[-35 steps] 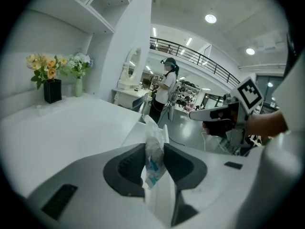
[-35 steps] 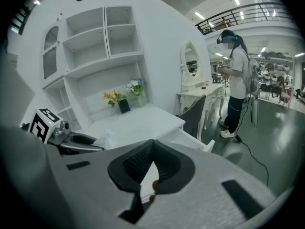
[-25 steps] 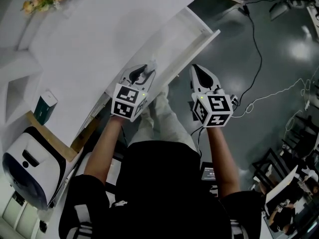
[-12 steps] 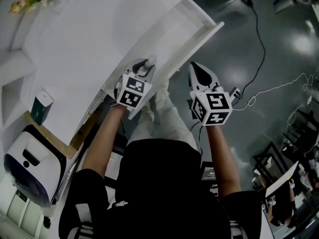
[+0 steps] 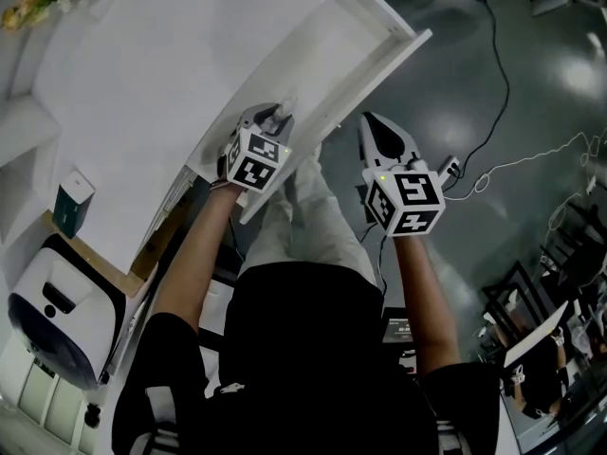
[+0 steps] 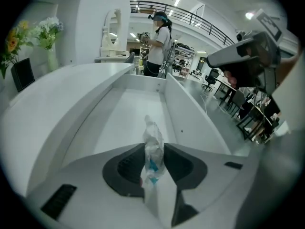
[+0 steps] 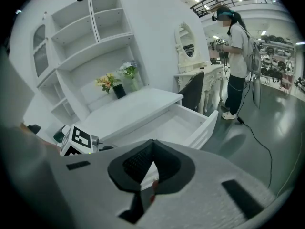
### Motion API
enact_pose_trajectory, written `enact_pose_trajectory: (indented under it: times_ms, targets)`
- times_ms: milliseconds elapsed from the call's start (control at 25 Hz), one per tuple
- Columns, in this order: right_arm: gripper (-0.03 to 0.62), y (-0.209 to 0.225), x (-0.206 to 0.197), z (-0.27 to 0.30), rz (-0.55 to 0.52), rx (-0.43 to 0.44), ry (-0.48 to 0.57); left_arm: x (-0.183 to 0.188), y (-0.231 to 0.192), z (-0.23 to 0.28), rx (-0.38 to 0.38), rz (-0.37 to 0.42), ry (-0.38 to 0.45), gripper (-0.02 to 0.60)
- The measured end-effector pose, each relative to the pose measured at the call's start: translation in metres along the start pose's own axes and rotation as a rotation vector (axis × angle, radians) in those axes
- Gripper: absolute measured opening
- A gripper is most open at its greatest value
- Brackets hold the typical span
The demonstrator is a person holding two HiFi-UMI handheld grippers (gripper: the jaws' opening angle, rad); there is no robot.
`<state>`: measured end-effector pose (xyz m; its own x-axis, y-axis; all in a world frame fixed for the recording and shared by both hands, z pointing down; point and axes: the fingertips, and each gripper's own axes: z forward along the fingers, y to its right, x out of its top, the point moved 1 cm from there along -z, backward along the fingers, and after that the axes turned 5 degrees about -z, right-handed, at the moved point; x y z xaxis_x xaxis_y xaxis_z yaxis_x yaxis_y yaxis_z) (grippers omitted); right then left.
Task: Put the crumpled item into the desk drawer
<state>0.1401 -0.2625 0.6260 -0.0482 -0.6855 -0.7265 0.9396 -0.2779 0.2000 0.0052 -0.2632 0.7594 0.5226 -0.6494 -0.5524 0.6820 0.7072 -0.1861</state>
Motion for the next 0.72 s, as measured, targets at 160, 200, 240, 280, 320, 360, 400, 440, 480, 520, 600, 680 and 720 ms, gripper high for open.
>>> enact_pose_trajectory:
  times_ms: [160,200,240,280,320,360,400,440,480,520,600,680,720]
  targets:
    - [-0.005,0.003,-0.005,0.002,0.008,-0.004,-0.004,-0.005,-0.003,0.009,0.004,-0.030,-0.009,0.117]
    - [-0.005,0.004,-0.007,0.003,0.011,-0.003,-0.007,-0.006,-0.004,0.010,0.005,-0.035,-0.011,0.117]
    - [-0.005,0.004,-0.009,0.004,0.013,-0.001,-0.011,-0.007,-0.004,0.012,0.004,-0.039,-0.013,0.118]
    - [-0.005,0.005,-0.011,0.005,0.015,0.000,-0.016,-0.008,-0.004,0.014,0.001,-0.043,-0.015,0.118]
    - [-0.005,0.005,-0.013,0.006,0.016,0.001,-0.020,-0.008,-0.004,0.016,-0.003,-0.045,-0.016,0.120]
    - [-0.005,0.005,-0.014,0.006,0.017,0.001,-0.023,-0.008,-0.004,0.017,-0.007,-0.046,-0.016,0.120]
    - [-0.005,0.006,-0.015,0.007,0.018,0.001,-0.026,-0.008,-0.004,0.018,-0.010,-0.046,-0.017,0.121]
    - [-0.005,0.006,-0.016,0.008,0.019,0.002,-0.029,-0.007,-0.004,0.019,-0.013,-0.046,-0.018,0.123]
    - [-0.005,0.006,-0.017,0.008,0.019,0.004,-0.033,-0.007,-0.003,0.019,-0.016,-0.045,-0.019,0.123]
    - [-0.005,0.006,-0.018,0.008,0.019,0.005,-0.035,-0.006,-0.002,0.020,-0.019,-0.043,-0.020,0.124]
    - [-0.005,0.007,-0.020,0.008,0.019,0.005,-0.039,-0.006,0.000,0.022,-0.026,-0.038,-0.021,0.124]
    - [-0.005,0.008,-0.021,0.009,0.019,0.005,-0.040,-0.007,0.001,0.025,-0.033,-0.044,-0.021,0.124]
    - [-0.005,0.008,-0.022,0.010,0.019,0.004,-0.041,-0.007,0.001,0.026,-0.037,-0.051,-0.022,0.126]
